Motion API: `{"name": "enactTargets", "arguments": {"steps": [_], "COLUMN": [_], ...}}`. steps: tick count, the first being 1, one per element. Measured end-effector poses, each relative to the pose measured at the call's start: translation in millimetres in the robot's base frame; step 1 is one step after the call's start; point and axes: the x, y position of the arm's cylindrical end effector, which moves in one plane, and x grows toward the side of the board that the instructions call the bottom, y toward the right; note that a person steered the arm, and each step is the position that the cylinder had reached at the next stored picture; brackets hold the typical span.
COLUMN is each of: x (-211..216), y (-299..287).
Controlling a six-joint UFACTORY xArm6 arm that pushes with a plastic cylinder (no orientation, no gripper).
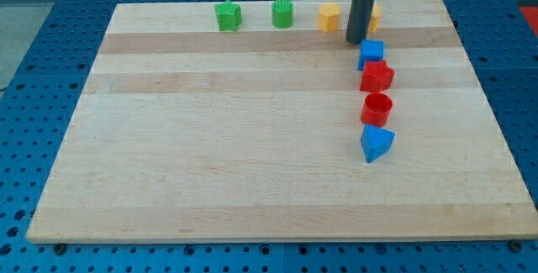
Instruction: Push the blue cube to the bottom of the green star
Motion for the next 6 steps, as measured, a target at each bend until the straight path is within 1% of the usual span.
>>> {"name": "enactTargets", "arguments": {"steps": [1, 2, 3, 5, 6], "x": [0, 4, 27, 38, 53], "y": [24, 61, 52, -13, 16]}}
